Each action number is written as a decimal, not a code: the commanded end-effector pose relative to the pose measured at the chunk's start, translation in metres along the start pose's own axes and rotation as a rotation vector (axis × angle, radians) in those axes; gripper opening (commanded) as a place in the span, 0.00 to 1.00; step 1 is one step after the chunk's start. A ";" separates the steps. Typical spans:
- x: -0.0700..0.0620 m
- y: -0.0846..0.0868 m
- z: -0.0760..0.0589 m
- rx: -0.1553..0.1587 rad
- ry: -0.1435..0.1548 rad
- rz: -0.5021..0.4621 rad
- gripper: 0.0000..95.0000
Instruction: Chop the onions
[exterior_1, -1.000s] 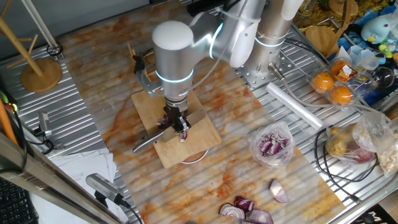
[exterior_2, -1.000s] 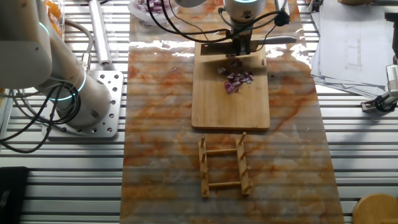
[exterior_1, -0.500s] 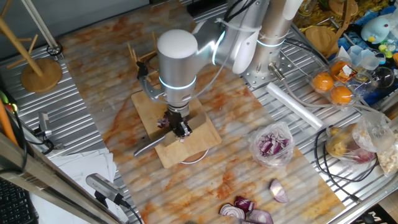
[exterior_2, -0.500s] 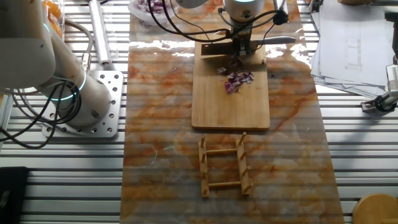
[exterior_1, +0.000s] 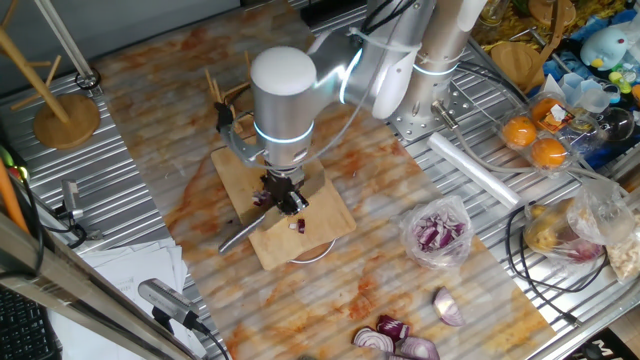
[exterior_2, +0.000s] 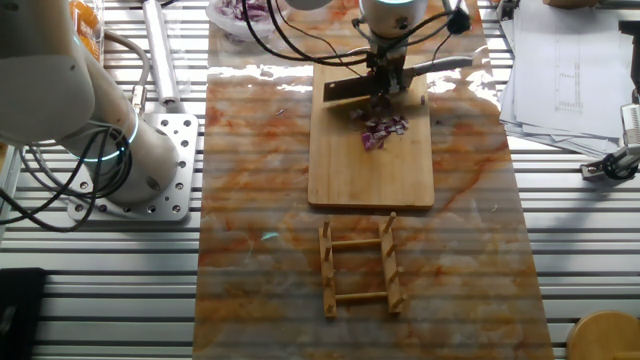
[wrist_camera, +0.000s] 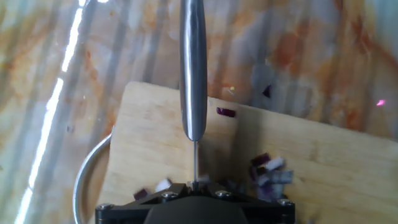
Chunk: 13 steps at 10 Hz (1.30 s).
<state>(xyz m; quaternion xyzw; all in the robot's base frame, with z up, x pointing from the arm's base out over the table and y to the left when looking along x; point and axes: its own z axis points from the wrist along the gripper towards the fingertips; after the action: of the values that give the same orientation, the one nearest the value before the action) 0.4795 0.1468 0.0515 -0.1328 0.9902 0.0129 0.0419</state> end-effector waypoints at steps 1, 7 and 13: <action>0.007 -0.008 -0.025 0.017 0.020 -0.033 0.00; -0.003 0.020 -0.024 -0.081 -0.010 0.137 0.00; -0.005 0.025 -0.021 -0.084 0.008 0.172 0.00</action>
<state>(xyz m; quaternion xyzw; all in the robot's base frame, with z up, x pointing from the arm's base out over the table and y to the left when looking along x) 0.4761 0.1703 0.0720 -0.0428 0.9964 0.0642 0.0351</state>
